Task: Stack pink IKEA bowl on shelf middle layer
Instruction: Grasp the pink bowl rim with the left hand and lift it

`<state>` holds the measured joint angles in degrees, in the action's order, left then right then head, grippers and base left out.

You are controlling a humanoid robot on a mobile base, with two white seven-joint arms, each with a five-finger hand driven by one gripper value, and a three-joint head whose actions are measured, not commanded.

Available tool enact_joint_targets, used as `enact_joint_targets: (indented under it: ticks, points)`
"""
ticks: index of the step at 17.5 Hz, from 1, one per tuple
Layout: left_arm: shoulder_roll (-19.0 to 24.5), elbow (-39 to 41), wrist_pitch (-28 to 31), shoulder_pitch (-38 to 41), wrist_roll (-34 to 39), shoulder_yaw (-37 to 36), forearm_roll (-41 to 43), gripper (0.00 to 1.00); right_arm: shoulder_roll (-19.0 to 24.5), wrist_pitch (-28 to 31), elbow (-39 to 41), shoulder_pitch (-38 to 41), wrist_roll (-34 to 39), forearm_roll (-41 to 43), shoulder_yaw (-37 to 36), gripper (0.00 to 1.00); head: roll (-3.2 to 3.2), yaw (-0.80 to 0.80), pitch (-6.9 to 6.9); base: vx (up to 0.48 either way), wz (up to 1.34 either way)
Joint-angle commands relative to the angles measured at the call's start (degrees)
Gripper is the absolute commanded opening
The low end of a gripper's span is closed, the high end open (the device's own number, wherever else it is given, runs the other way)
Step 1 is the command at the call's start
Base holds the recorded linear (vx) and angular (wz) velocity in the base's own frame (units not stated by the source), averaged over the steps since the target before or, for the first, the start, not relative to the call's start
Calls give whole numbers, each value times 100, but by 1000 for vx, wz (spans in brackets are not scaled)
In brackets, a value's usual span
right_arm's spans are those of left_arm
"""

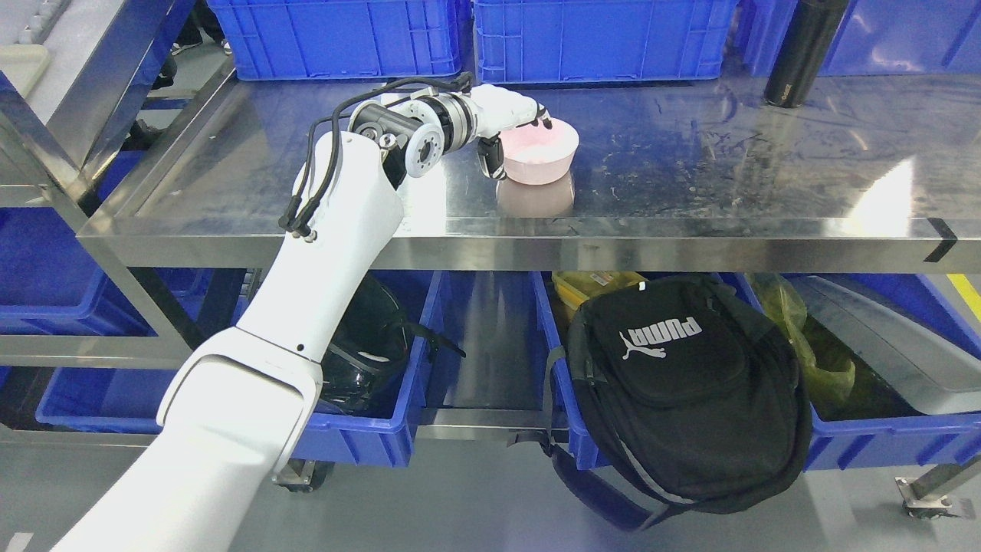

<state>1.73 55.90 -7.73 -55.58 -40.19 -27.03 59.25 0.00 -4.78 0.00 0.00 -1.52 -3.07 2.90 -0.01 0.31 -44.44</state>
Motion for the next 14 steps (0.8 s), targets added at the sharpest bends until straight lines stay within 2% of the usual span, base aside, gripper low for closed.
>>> enact_joint_targets:
  ticks: [1,11,14]
  points:
    - [-73,-1063,-80,-59,134,-224,-19,69,-100,3,100,132,3,0,0,100,0,0,0,0,0]
    - [-73,-1221,-317,-76,345,-347,-168,64,-100,3,100,132,3,0,0,100,0,0,0,0,0]
    - [-73,-1221,-440,-85,336,-347,-212,44,-100,3,100,132,3,0,0,100,0,0,0,0,0]
